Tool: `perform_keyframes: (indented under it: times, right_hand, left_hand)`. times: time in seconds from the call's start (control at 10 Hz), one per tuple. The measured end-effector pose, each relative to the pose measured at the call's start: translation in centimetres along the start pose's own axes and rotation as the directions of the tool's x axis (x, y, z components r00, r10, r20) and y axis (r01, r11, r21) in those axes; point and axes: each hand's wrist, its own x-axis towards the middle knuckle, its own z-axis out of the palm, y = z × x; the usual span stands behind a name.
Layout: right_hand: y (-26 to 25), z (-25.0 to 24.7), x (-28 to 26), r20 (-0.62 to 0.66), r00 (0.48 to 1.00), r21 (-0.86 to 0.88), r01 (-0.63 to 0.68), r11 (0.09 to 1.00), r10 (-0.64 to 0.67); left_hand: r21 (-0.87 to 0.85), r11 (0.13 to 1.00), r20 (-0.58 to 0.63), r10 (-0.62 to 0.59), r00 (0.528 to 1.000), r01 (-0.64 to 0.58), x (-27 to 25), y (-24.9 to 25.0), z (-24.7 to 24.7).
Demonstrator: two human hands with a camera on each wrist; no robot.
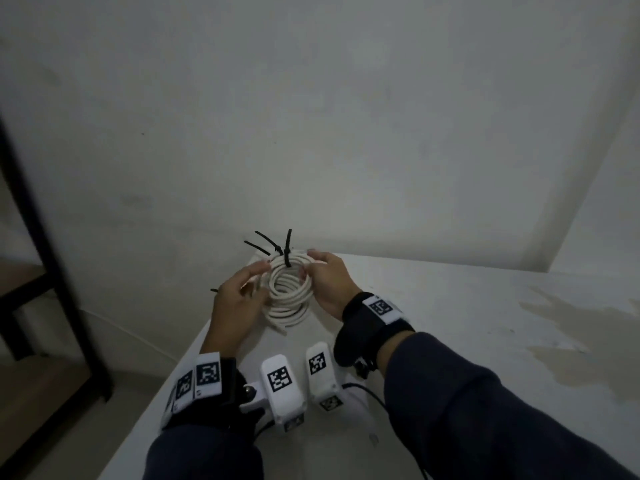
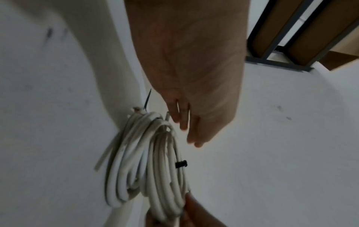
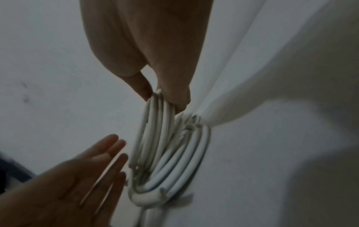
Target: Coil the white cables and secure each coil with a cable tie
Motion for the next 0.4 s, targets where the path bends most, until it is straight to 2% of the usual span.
perform_keyframes:
  times: [0.1,0.2,0.3,0.4]
  right_hand:
    - [0.9,-0.6,-0.1,-0.034,0.999,-0.167,-0.018,0.986,0.013]
    - [2.2,-1.4,0.9,-0.037,0.999,-0.451,-0.013,0.892,-0.004]
    - [1.6,-2.3,0.5,0.068,0.993,-0.520,-0.047,0.853,0.096]
    - [1.0,-3.6,-1.8,0.085,0.981,-0.482,-0.114,0.869,0.175]
  left_hand:
    - [0.249,0.968,0.060,-0.032,0.998,0.016,0.0,-1.2,-0.2]
    - [0.221,0.974,0.108,-0.071,0.992,0.045,0.1,-2.5,-0.8]
    - [0.107,0.989,0.107,-0.112,0.988,0.101,-0.2,-1.7,-0.3]
    - [0.125,0.980,-0.064,-0.148,0.987,0.155,-0.8,-0.5,-1.8]
